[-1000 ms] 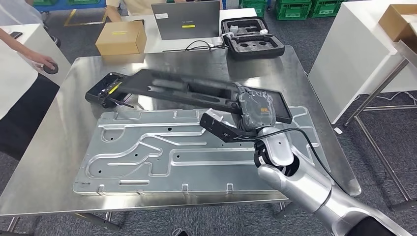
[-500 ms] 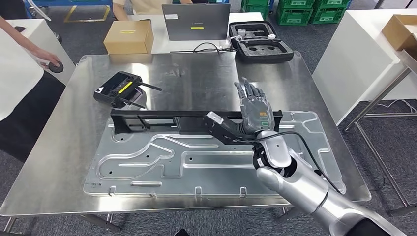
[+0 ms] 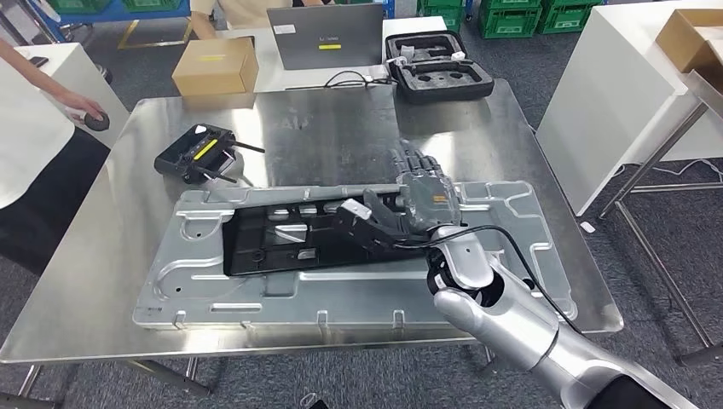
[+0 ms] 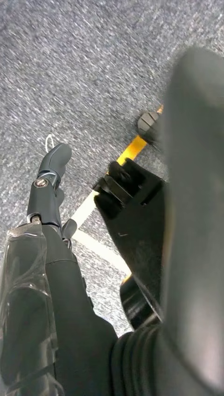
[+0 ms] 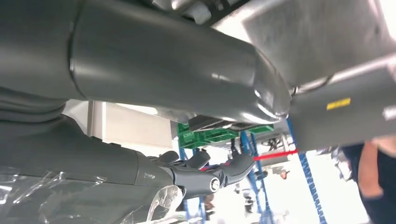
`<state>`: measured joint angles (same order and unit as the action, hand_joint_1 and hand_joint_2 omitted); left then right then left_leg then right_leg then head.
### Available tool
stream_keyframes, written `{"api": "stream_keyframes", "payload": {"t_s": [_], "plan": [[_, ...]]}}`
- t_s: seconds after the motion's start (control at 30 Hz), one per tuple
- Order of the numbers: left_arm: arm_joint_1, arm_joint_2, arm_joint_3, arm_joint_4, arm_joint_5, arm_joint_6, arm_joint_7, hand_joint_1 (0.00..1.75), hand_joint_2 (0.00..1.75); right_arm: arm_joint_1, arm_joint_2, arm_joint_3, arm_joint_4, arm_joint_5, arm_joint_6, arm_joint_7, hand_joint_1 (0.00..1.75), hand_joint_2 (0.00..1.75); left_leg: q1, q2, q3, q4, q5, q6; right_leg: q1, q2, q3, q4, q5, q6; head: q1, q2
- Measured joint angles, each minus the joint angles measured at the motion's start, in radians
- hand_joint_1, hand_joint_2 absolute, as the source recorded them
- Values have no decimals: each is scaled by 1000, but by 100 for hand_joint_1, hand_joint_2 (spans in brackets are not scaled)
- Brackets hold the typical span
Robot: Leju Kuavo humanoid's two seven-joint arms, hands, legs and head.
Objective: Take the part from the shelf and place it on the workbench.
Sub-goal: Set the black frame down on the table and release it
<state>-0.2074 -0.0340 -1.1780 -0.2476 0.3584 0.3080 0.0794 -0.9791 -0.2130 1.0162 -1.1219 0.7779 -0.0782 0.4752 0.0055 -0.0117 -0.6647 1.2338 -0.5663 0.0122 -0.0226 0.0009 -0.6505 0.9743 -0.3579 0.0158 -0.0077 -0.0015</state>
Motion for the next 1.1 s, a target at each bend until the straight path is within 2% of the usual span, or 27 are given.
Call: {"api": "stream_keyframes", "payload": {"t_s": [0.03,0.1,0.13,0.17,0.27,0.3,0.33,0.4,0.43,0.47,0.5,0.53,0.57,0.6,0.63,0.67,0.73,0.77,0.8,0.83,0.87,0.93,0.97,1.0,1.03,1.07,1.1], "plan": [[-1,0,0,0,-1,0,0,0,0,-5,4,4,1,4,20,-1,0,0,0,0,38,-53,18,3,0,0,-9,0,8,2,0,0],[-4,0,0,0,-2,-1,0,0,0,-17,10,10,1,8,38,-2,0,0,-5,1,134,-201,58,15,2,0,-22,0,25,9,0,0],[-7,0,0,0,-2,-1,-1,0,0,-22,12,12,1,9,41,-2,0,0,-8,1,162,-250,71,20,2,-1,-26,-1,32,14,0,0],[-9,0,0,0,-2,-1,-2,0,0,-27,14,14,2,9,42,-2,0,0,-12,1,174,-275,78,25,1,-1,-27,-3,39,20,1,0],[-9,0,0,0,-2,-1,-4,0,0,-30,18,20,3,9,43,-3,0,0,-16,1,162,-284,107,40,-3,-2,-29,-16,54,40,1,0],[-9,0,0,0,-2,-1,-4,0,0,-30,19,22,3,9,43,-3,0,0,-14,2,157,-288,121,47,-3,-1,-36,-5,35,44,1,0],[-9,0,0,0,-2,-1,-4,0,0,-30,18,24,4,9,43,-3,0,0,-11,3,149,-293,136,53,-4,0,-50,28,-3,47,2,0],[-9,-1,0,0,-2,-1,-5,0,0,-30,18,28,5,9,43,-2,0,0,-10,5,126,-293,158,60,-4,0,-87,158,-111,50,3,0],[-8,-1,0,0,-2,-1,-5,0,0,-29,18,30,6,9,43,-2,0,0,-10,5,114,-292,168,60,-4,0,-102,230,-148,53,3,0],[-8,-1,0,0,-2,-1,-5,0,0,-28,18,32,7,9,44,-2,0,0,-10,6,101,-291,177,60,-4,0,-104,278,-163,55,3,0],[-7,-1,0,0,-2,-1,-5,0,0,-28,17,33,8,9,44,-2,0,0,-10,6,89,-290,186,58,-5,-1,-89,291,-158,57,3,0],[-7,-1,0,0,-2,-1,-5,0,0,-27,17,33,8,9,44,-3,0,0,-9,6,77,-288,194,56,-5,-1,-53,262,-138,58,3,0],[-7,-1,0,0,-2,-1,-6,0,0,-28,17,34,8,9,45,-3,0,0,-7,6,67,-285,200,52,-6,-1,0,199,-118,58,3,0],[-7,-1,0,0,-2,-1,-6,0,0,-30,18,34,8,9,45,-3,0,0,-8,5,57,-281,205,47,-5,-1,58,122,-111,58,4,0],[-7,-2,0,0,-2,-1,-6,0,0,-32,18,34,8,9,44,-3,0,0,-9,5,51,-277,210,42,-4,0,101,60,-108,54,3,0],[-7,-1,0,0,-2,-1,-6,0,0,-34,19,34,8,9,44,-2,0,0,-11,5,46,-273,215,36,-3,2,127,18,-113,49,2,0],[-7,-1,0,0,-2,-1,-6,0,0,-34,21,34,9,10,44,-2,0,0,-12,5,41,-272,227,24,1,5,126,4,-112,32,0,0],[-6,-1,0,0,-2,-1,-6,0,0,-34,22,34,10,10,44,-2,0,0,-10,4,37,-269,228,18,0,4,121,2,-107,24,0,0],[-4,-1,0,0,-2,-1,-6,0,0,-35,23,35,10,8,45,-3,0,0,-7,5,28,-258,215,13,0,2,112,2,-98,15,0,0],[-2,-1,0,0,-2,-2,-6,0,0,-36,24,35,10,4,50,-6,0,0,-5,5,15,-228,183,7,-1,1,102,1,-88,7,0,0],[-1,-1,0,0,-1,-2,-7,0,0,-37,25,35,11,-5,56,-11,0,0,-2,5,-3,-178,135,1,-2,-1,89,1,-77,2,0,0],[0,-2,0,0,2,-1,-9,0,0,-36,27,35,11,-37,64,-21,0,0,0,6,-42,-40,41,-7,-1,0,62,2,-56,-2,0,0],[1,-2,0,0,4,0,-12,0,0,-32,28,35,10,-56,58,-22,0,0,1,6,-50,14,21,-9,0,-1,48,2,-46,-2,-1,0],[3,-2,1,0,6,1,-14,0,0,-26,28,34,8,-74,42,-21,0,0,0,6,-43,38,25,-8,1,-1,35,3,-36,-1,0,0],[5,-2,1,0,7,3,-16,0,0,-19,27,33,5,-91,19,-19,0,0,0,6,-16,22,47,-5,2,-1,22,3,-26,0,0,0],[6,-2,2,0,7,4,-17,0,0,-13,25,32,1,-105,-4,-17,0,0,-1,5,27,-27,73,1,3,-1,10,3,-16,2,0,0],[6,-1,3,0,8,6,-17,0,0,-7,22,29,-4,-120,-24,-16,0,0,-3,5,84,-102,87,8,4,-1,1,3,-6,5,0,0]]}}
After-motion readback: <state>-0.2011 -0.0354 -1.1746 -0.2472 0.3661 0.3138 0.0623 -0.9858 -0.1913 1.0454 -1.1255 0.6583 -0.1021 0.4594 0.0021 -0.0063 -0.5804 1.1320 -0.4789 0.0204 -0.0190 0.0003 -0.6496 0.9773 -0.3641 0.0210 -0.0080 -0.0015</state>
